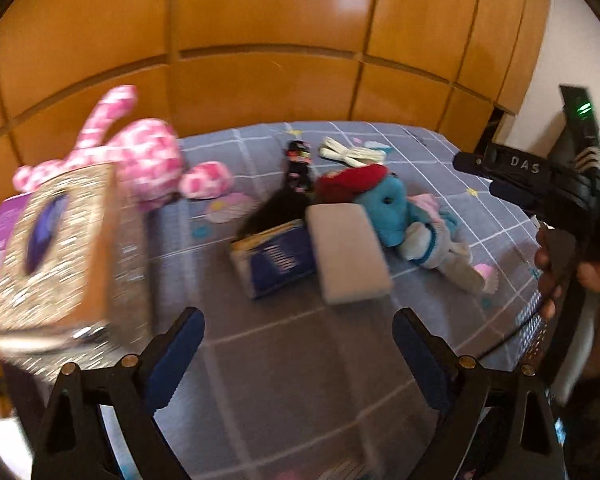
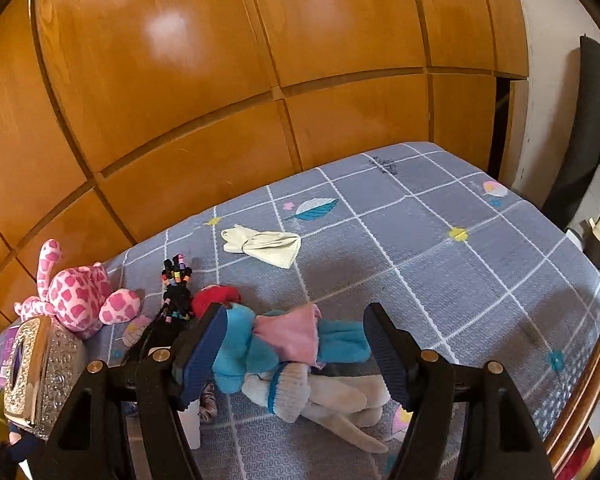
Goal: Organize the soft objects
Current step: 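Grasp the white sponge pad with the left gripper from the bed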
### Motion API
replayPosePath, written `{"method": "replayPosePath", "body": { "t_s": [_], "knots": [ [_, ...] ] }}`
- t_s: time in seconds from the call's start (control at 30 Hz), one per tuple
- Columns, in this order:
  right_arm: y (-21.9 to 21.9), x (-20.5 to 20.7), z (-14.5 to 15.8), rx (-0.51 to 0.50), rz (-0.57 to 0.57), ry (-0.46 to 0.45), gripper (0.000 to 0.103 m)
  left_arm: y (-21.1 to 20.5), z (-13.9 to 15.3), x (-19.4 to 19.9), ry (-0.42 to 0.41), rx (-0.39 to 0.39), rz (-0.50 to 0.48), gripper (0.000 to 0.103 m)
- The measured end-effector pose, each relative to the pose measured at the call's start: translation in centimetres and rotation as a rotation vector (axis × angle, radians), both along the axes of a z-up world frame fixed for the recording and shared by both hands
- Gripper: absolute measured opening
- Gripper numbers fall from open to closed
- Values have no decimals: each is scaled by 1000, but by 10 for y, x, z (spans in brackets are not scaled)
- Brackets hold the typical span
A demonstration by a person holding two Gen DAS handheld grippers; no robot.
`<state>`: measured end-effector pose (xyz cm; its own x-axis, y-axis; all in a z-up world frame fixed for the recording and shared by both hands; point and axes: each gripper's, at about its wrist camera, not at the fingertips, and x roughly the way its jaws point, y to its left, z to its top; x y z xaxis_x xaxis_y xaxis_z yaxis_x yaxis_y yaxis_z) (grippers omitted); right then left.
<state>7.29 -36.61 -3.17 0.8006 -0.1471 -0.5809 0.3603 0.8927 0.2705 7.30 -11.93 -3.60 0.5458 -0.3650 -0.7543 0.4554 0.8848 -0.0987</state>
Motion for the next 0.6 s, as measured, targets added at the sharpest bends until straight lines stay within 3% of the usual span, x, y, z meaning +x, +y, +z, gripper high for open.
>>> {"method": "replayPosePath", "body": {
  "t_s": [0.2,0.43,0.5,0.53,0.57,0.6],
  "knots": [
    [-6,0,-1,56,12,-21,72,-53,-19,29,34,74,-40,96],
    [-11,-2,-3,115,30,-44,72,-83,-42,51,55,146,-31,95],
    [-12,-1,-3,122,37,-46,72,-88,-48,56,66,159,-35,83],
    [-12,-1,-3,125,40,-48,72,-89,-52,59,77,164,-41,66],
    [-12,-1,-4,127,41,-48,72,-89,-52,58,65,172,-40,58],
    [-12,-1,-4,129,43,-48,72,-87,-50,56,48,164,-41,58]
  ]
}}
